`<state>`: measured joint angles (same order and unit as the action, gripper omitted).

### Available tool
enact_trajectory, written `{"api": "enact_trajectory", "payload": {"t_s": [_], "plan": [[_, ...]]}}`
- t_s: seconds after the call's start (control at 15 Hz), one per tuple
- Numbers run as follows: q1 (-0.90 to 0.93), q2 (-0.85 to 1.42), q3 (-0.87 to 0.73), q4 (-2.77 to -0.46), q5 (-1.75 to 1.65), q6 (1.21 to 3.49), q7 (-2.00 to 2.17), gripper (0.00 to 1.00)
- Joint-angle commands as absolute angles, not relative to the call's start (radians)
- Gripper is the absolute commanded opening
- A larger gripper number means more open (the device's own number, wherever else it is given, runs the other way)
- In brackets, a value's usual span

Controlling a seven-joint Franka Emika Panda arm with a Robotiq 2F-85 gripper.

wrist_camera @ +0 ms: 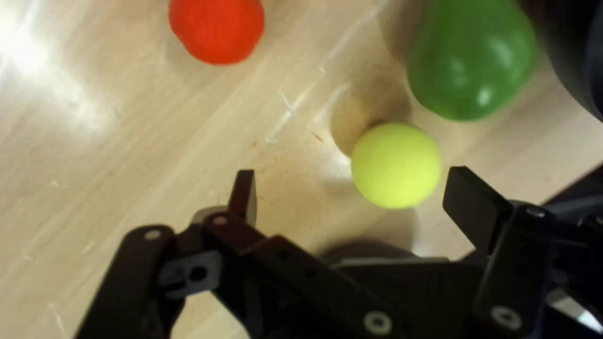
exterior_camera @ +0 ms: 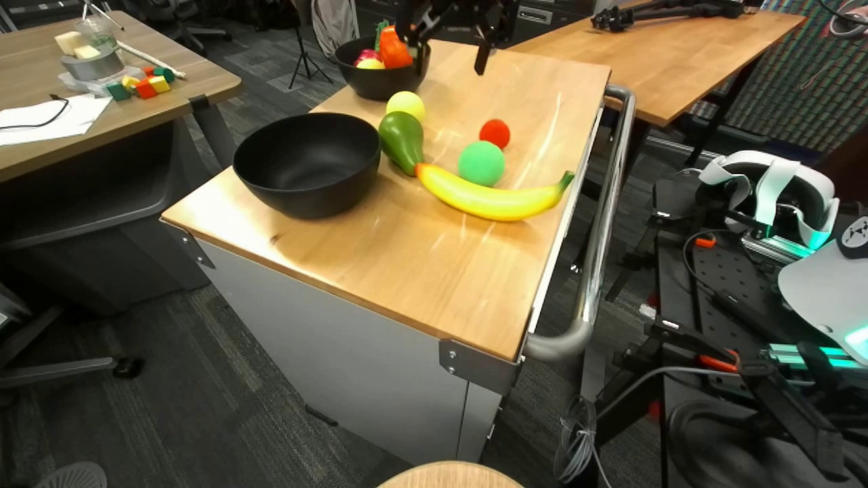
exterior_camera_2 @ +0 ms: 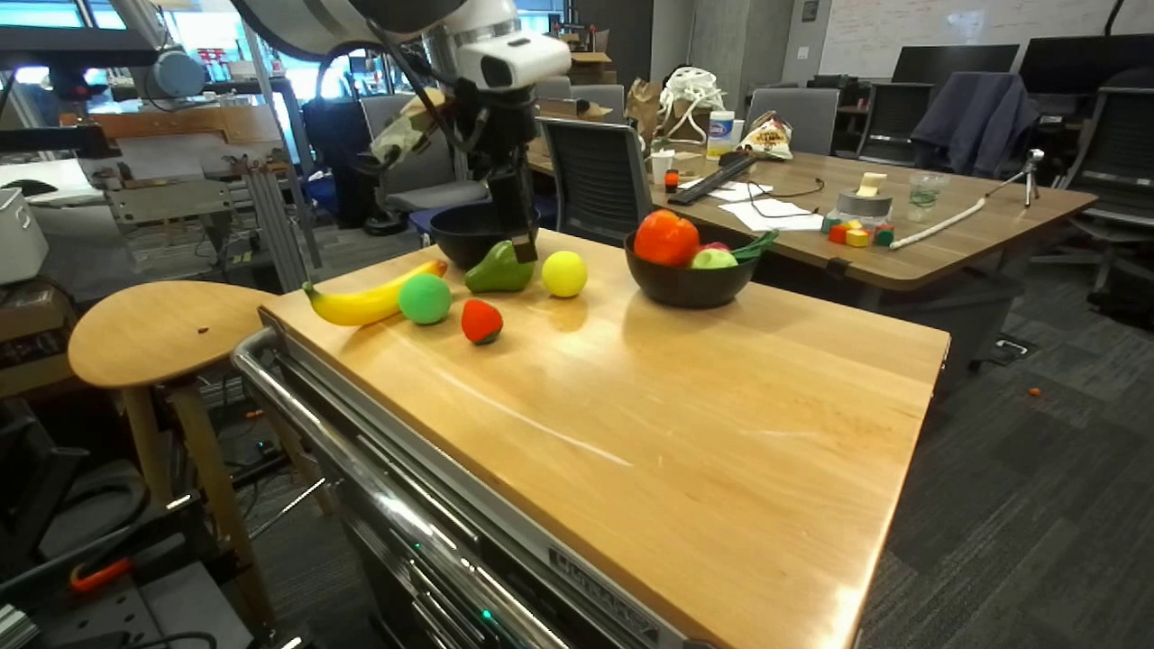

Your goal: Take the fruit and vegetable toys out of the black bowls and put them on the counter

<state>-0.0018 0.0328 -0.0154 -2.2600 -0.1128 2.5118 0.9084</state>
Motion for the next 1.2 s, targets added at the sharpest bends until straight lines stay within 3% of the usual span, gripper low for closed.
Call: {"api": "enact_trajectory", "payload": {"t_s": [0.0,0.47,1.13], "plan": [[-0.006,0.019,-0.02,-2.241,-0.073,2.523,0.898,1.0],[0.004,0.001,-0.004,-2.207,-0.034,2.531,0.868,1.0],[0.01,0.214,-0.072,-1.895,-0.185,2.498,1.208,1.0]]}}
